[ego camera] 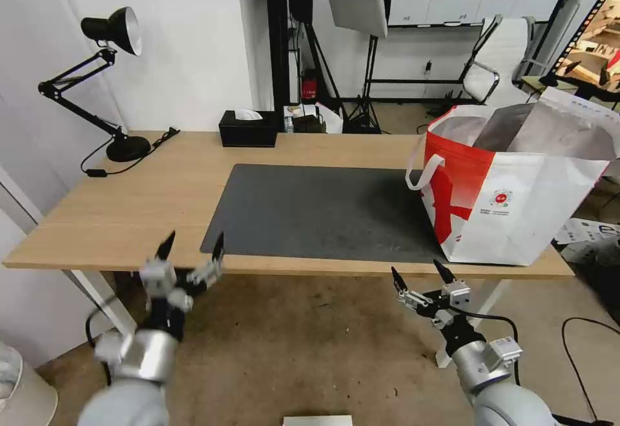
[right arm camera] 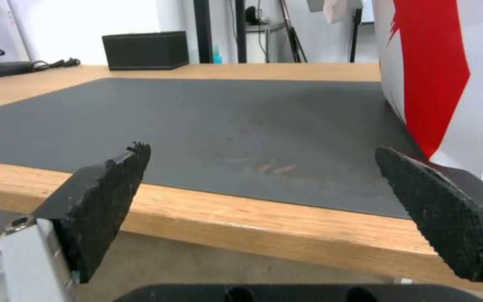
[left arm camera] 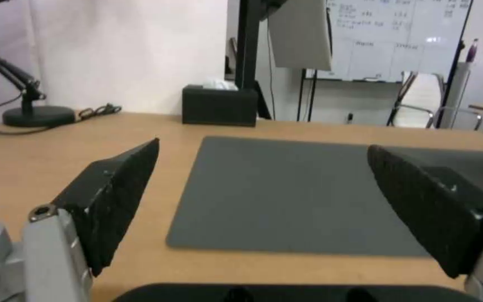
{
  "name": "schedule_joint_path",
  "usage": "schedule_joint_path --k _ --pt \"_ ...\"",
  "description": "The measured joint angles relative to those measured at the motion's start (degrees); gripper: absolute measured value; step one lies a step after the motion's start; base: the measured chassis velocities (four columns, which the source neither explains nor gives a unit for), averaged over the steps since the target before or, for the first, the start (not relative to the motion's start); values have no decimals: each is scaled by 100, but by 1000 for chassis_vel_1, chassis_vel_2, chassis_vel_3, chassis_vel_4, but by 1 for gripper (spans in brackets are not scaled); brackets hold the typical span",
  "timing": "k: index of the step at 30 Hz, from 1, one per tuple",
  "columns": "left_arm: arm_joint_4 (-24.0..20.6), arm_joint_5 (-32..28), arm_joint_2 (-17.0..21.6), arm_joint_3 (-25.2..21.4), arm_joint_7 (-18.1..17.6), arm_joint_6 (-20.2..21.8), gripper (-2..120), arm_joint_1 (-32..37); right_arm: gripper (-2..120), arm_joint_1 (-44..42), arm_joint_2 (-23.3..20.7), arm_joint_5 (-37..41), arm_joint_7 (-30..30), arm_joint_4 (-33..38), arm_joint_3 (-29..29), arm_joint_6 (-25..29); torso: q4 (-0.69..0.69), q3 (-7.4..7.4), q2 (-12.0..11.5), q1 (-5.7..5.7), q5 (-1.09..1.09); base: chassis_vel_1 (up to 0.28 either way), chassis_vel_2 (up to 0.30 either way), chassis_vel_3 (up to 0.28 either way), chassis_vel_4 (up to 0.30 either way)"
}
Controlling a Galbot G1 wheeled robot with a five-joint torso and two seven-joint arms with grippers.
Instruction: Pick up the trash from the table and place it into the takeout bag.
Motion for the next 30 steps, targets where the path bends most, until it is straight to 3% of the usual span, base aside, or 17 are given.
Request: schedule_joint_path --k 15,30 --pt "72 568 -679 268 224 -307 100 551 100 0 0 0 0 0 0 0 0 0 -1 1 0 0 0 0 0" --pt "108 604 -680 318 223 -325 100 537 100 0 0 0 0 0 0 0 0 1 -1 1 -1 0 0 0 0"
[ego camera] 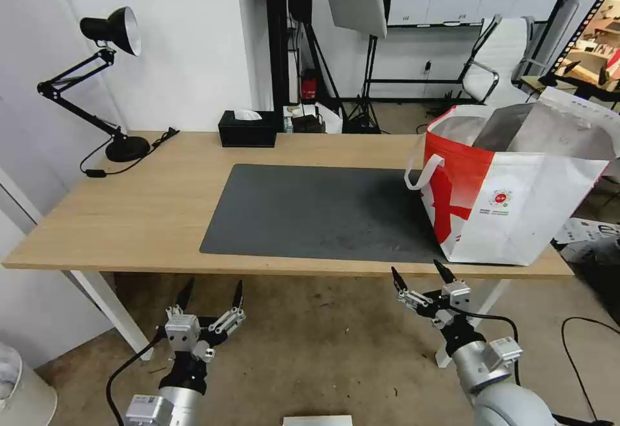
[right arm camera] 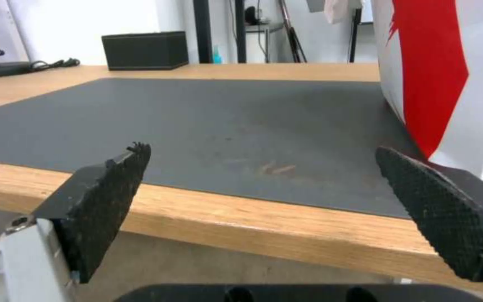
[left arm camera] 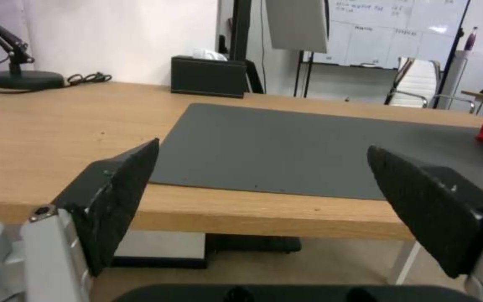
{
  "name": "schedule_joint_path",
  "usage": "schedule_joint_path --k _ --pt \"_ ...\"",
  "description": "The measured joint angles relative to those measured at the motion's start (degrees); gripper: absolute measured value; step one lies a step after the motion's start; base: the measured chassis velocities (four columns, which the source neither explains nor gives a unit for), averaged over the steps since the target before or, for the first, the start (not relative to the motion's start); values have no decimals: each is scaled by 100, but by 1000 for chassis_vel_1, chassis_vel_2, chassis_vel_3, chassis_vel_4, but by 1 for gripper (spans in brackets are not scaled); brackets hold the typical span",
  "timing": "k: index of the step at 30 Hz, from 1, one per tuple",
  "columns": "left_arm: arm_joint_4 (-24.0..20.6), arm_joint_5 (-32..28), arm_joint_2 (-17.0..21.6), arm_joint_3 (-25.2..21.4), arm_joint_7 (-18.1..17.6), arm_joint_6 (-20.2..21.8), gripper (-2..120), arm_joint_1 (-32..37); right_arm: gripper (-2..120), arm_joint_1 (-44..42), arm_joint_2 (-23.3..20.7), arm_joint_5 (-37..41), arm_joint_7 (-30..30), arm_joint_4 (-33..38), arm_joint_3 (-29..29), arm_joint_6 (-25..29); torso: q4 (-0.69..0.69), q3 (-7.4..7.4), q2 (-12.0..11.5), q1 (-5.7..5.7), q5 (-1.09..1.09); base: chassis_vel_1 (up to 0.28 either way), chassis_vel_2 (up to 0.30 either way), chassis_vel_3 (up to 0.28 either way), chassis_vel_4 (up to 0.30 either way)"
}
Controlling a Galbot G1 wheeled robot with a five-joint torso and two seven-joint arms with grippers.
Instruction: Pick up the trash from the table and place it into the takeout bag.
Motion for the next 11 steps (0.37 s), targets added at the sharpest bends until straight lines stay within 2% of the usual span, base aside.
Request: schedule_joint_path --k 11 --pt "0 -13 8 3 -4 6 100 -12 100 0 0 0 0 0 0 0 1 0 0 0 0 0 0 0 0"
